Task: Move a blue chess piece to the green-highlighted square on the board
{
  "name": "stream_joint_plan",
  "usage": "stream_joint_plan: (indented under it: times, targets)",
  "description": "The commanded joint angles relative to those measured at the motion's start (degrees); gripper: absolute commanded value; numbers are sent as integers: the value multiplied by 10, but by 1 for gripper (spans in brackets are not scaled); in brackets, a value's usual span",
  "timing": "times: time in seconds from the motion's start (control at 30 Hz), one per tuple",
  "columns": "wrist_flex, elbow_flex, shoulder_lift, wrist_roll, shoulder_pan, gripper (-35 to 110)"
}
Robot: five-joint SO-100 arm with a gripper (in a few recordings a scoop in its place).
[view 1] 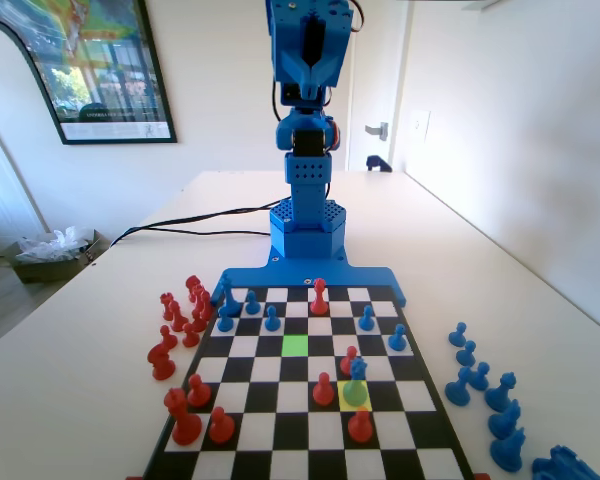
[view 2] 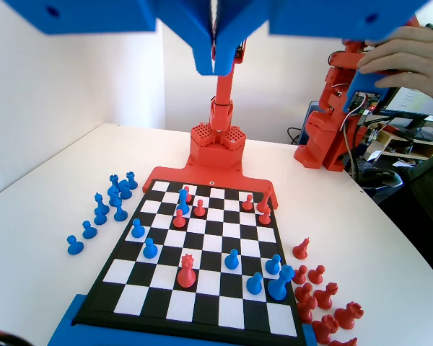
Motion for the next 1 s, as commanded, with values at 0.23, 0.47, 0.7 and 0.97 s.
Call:
stream_joint_plan:
  times: [0.23,0.47,0.7,0.97]
  targets:
    - [-8,4,12,-2,9,1]
    - [-8,4,12,-2,9,1]
    - [-8,4,12,-2,-1,1]
    - [-1,-60,-101,38,-7,1]
